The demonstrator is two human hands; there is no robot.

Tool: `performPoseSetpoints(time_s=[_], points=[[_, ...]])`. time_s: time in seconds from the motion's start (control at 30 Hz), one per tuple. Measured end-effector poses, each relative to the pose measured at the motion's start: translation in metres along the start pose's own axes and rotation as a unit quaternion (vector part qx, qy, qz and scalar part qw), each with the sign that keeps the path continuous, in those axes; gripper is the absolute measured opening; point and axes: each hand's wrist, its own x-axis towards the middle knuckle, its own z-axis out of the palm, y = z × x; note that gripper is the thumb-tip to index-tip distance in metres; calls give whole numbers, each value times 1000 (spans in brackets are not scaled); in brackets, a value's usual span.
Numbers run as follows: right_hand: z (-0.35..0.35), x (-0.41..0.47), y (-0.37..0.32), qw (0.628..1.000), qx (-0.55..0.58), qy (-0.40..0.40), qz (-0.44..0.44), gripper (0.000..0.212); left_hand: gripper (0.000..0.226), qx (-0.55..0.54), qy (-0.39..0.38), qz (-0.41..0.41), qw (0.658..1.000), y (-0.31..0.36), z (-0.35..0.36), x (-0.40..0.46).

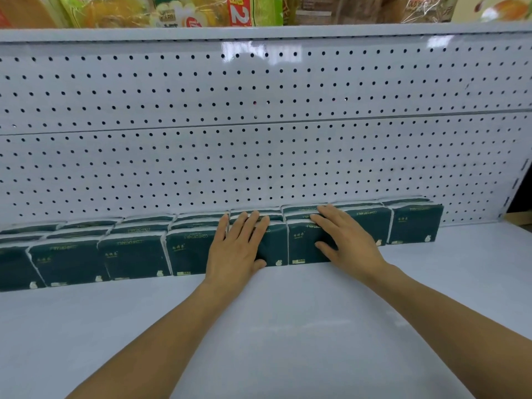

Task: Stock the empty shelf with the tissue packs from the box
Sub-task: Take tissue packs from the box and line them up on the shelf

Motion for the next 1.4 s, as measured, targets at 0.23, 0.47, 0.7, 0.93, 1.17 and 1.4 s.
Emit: performPoseSetpoints(time_s=[0.23,0.47,0.7,0.93,1.17,1.4], points=[[-9,2,-6,997,-64,-29,-11,59,86,-12,-33,4,999,0,-17,1],[-46,-13,-57,996,-57,-10,66,68,91,-48,8,-14,999,-18,-55,-11],[-73,-69,-124,995,-50,90,-12,54,82,-87,97,5,992,-29,-86,-91],[-90,-164,-206,998,-23,56,-25,55,76,-84,86,-44,992,-22,-129,-221],[-93,-245,-296,996,27,33,-73,55,74,-68,38,-65,995,-24,-164,-363],[-73,-286,-367,993,49,-45,-101,59,75,-62,-50,-123,989,-52,-169,-467]])
